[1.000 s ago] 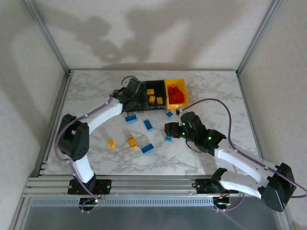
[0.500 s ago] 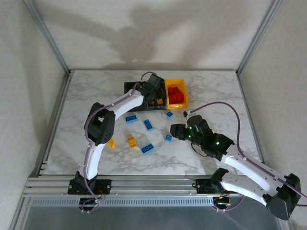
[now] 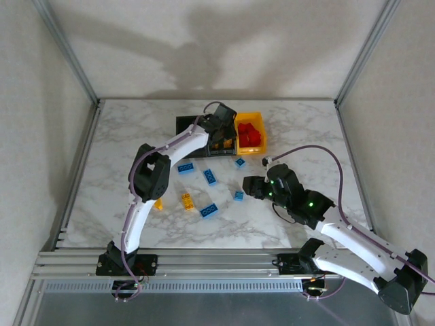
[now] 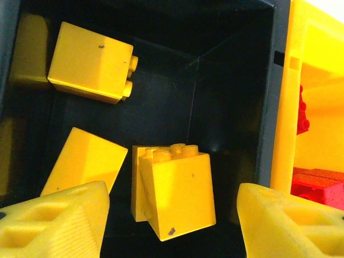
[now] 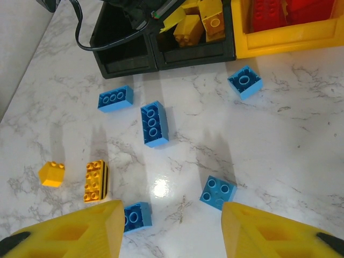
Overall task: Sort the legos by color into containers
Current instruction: Place the lego in the container, then pick up the lego from the bottom-left of the table.
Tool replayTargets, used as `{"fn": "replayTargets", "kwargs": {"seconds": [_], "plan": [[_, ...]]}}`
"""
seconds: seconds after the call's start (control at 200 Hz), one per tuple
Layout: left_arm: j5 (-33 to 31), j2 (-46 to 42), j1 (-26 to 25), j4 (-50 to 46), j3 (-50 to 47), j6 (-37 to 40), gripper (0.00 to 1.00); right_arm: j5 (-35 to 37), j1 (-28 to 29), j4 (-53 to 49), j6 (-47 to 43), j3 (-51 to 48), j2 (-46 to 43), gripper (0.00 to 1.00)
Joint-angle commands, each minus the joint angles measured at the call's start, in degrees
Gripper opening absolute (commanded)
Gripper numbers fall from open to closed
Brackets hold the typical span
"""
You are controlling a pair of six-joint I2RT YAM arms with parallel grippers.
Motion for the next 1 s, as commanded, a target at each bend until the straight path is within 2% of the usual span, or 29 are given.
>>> {"fn": "replayTargets", "kwargs": {"seconds": [0.0,0.315,0.746,0.876,0.996], "plan": [[-2.04,-6.17,-0.7,-0.57,-3.0,1.37,0.65,1.42,-0.49,-0.45,0.36,-0.37,0.47,0.51],[-1.94,-24.8,-1.23,5.12,-20.56,2.83,0.65,-0.8,-0.42,2.62,-0.69,1.42,4.55,0.52],[-2.49,-40.95,-1.23,7.28,-39.92,2.47,0.66,-4.14,-0.43,6.15,-2.36,4.27,10.36,0.53],[-2.78,-46.43,-1.23,6.34,-46.08,2.84,0.66,-6.3,-0.41,6.49,-3.55,5.57,12.5,0.53],[-5.72,-52.1,-1.18,3.11,-51.23,2.06,0.7,-9.17,-0.42,8.12,-4.48,5.87,13.66,0.55]]}}
